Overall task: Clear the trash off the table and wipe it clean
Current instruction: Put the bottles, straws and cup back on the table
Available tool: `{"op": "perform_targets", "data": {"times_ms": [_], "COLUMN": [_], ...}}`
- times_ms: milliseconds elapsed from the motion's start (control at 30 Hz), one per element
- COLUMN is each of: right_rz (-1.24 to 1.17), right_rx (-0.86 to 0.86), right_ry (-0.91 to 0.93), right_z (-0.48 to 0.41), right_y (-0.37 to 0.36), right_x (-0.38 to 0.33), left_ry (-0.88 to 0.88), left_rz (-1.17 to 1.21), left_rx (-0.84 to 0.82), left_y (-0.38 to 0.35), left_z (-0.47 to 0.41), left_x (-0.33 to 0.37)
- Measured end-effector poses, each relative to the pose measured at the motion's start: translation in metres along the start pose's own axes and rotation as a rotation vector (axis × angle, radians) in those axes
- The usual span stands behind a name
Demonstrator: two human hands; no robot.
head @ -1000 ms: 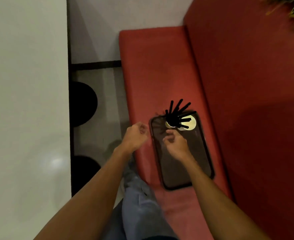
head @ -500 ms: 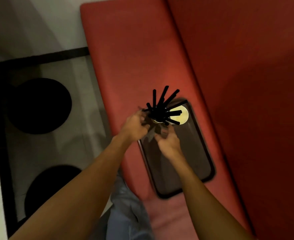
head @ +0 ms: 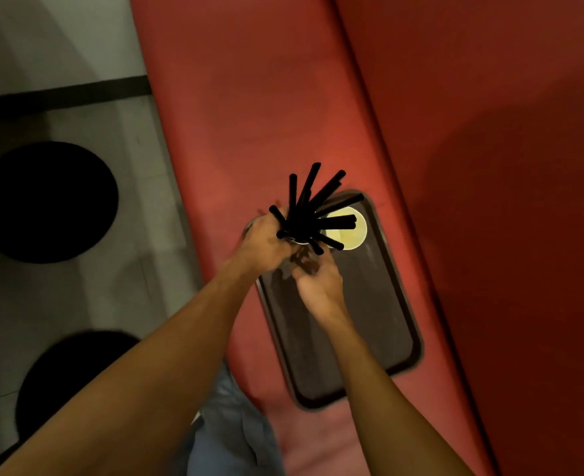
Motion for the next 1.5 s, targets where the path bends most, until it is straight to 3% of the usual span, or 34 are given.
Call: {"op": "perform_targets", "data": {"times_ms": [167, 333, 767, 1033, 1300, 1500], "right_rz": [0.007, -0.065, -0.141, -0.133, -0.049, 0.009], "right_rx": [-0.034, -0.055, -0.151, -0.36, -0.6, -0.759], "right_ry": [0.051, 0.147, 0.396, 0.626, 0.706, 0.666], "right_z": [0.011, 0.037, 0.118, 0.179, 0.238, 0.271], "right_y": [-0.002, -0.004, -0.048, -0.119, -0.224, -0.313], "right_x": [-0.012, -0.049, -0.207, -0.316, -0.403, -0.428], "left_ry": [-0.046, 0.028, 0.014, 0.018, 0.126, 0.225], "left_rz": [0.042, 0.057, 0.124, 0.177, 0.306, 0.358], "left_rx": [0.053, 0.12, 0.412, 0.723, 0.955, 1.134], "left_y": [0.015, 0.06, 0.238, 0.358, 0.465, 0.518], "left_z": [0.016, 0.044, 0.142, 0.203, 0.261, 0.305], "left_x": [0.015, 0.024, 0.092, 0.107, 0.078, 0.039]}}
Point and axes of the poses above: each hand's wrist, its own z-axis away from the middle knuckle, its own y-axis out of the back of the hand, x = y × z, the point moved 8 cm from there along -z, towards the middle knuckle, and after that the axes turned 5 degrees about x, right-handed, at the moved point
